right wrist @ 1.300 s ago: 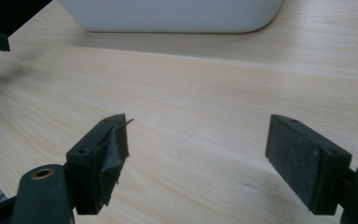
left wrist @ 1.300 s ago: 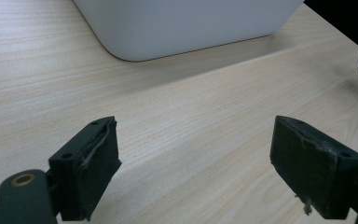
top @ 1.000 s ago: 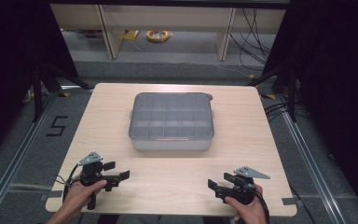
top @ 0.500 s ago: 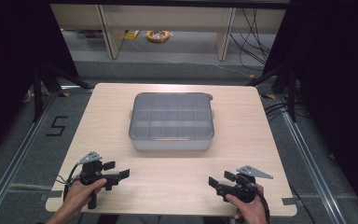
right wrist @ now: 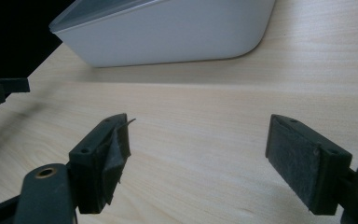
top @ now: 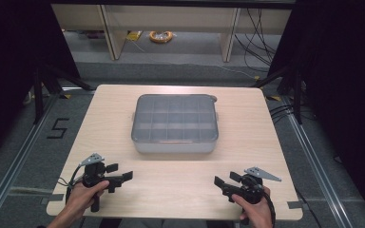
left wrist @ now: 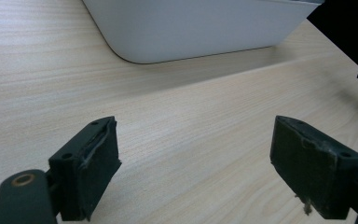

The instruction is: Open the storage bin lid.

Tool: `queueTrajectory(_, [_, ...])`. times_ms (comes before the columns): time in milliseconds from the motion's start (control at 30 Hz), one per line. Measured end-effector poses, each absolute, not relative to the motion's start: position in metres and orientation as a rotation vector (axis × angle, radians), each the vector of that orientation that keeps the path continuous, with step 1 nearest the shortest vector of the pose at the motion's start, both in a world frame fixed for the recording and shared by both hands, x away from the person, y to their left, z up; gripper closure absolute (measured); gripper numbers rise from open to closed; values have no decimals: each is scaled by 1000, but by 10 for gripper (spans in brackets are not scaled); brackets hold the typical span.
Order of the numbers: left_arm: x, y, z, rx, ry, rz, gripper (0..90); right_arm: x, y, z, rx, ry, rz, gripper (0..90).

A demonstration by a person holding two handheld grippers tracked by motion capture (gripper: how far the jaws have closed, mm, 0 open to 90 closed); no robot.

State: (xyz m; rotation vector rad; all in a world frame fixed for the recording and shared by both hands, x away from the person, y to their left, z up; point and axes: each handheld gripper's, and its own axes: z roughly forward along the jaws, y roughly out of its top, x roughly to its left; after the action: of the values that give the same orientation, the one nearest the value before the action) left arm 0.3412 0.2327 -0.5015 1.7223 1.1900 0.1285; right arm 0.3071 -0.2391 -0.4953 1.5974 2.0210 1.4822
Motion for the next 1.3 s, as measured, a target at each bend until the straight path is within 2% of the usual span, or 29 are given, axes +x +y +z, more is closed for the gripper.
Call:
queueTrajectory(367, [347, 231, -499, 1706, 1194, 110, 146, 316, -243, -497, 1705, 1963, 1524, 274])
queueTrajectory(500, [348, 230, -498, 1702, 1195, 118, 147, 324, -245, -500, 1630, 1965, 1517, 297])
queueTrajectory(533, [348, 230, -498, 1702, 1195, 118, 147, 322, -242, -496, 1715, 1954, 1541, 297])
queueTrajectory(1300, [363, 238, -487, 1673, 1204, 163, 153, 367, -246, -476, 1679, 1876, 1582, 344])
